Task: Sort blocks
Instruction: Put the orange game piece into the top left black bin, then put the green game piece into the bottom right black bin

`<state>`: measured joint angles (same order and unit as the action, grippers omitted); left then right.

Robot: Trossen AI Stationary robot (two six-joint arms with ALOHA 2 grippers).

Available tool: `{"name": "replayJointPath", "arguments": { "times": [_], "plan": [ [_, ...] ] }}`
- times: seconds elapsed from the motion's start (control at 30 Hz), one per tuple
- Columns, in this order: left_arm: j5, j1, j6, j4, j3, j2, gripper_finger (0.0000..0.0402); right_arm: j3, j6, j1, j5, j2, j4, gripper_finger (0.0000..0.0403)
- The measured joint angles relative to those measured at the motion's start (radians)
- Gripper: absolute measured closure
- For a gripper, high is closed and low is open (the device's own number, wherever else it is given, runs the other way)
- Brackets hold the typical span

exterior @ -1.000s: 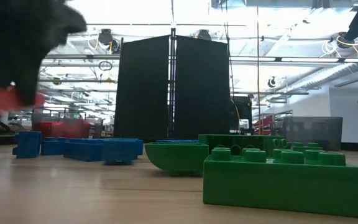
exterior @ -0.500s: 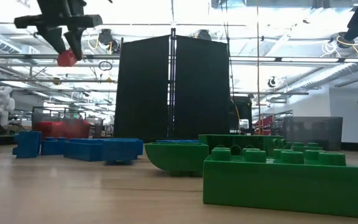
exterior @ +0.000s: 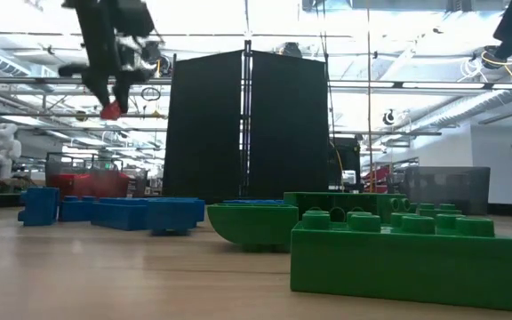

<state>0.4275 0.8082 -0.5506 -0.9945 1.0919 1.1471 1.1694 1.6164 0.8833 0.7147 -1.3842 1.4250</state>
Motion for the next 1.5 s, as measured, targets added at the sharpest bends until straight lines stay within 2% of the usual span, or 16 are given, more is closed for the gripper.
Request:
{"name": "replayJointPath", "arguments": {
  "times": [0.13, 0.27, 0.67, 0.87, 0.93, 1.1, 1.2, 1.33, 1.5],
  "plan": [
    [-0.07, 0.107, 0.062, 0.025, -0.074, 0.057, 0.0277, 0.0, 0.032, 0.0, 0.0, 0.0, -0.002, 0.0103],
    [-0.169, 0.155, 0.092, 0.11, -0.136, 0.098, 0.0277, 0.0, 0.064, 0.0, -0.001, 0.0, -0.005, 0.0103],
    [-0.134, 0.156, -0.045, 0.286, -0.226, 0.195, 0.0277, 0.0, 0.131, 0.0, -0.001, 0.0, -0.011, 0.0103],
    [-0.107, 0.156, -0.044, 0.319, -0.23, 0.225, 0.0277, 0.0, 0.154, 0.0, -0.001, 0.0, -0.04, 0.0103],
    [-0.133, 0.151, -0.015, 0.34, -0.231, 0.225, 0.0253, 0.0, 0.147, 0.0, -0.001, 0.0, -0.058, 0.0103],
    [-0.28, 0.146, 0.019, 0.371, -0.233, 0.21, 0.0117, 0.0, 0.041, -0.02, -0.016, 0.0, -0.127, 0.0103],
    [-0.413, 0.145, 0.086, 0.387, -0.233, 0.187, 0.0061, 0.0, -0.063, -0.061, -0.025, 0.0, -0.208, 0.0103],
    [-0.556, 0.13, 0.127, 0.387, -0.233, 0.127, 0.0034, 0.0, -0.223, -0.129, -0.04, 0.0, -0.321, 0.0103],
    [-0.646, 0.093, 0.142, 0.391, -0.233, 0.011, 0.0031, 0.0, -0.369, -0.206, -0.04, 0.0, -0.397, 0.0103]
  ]
}}
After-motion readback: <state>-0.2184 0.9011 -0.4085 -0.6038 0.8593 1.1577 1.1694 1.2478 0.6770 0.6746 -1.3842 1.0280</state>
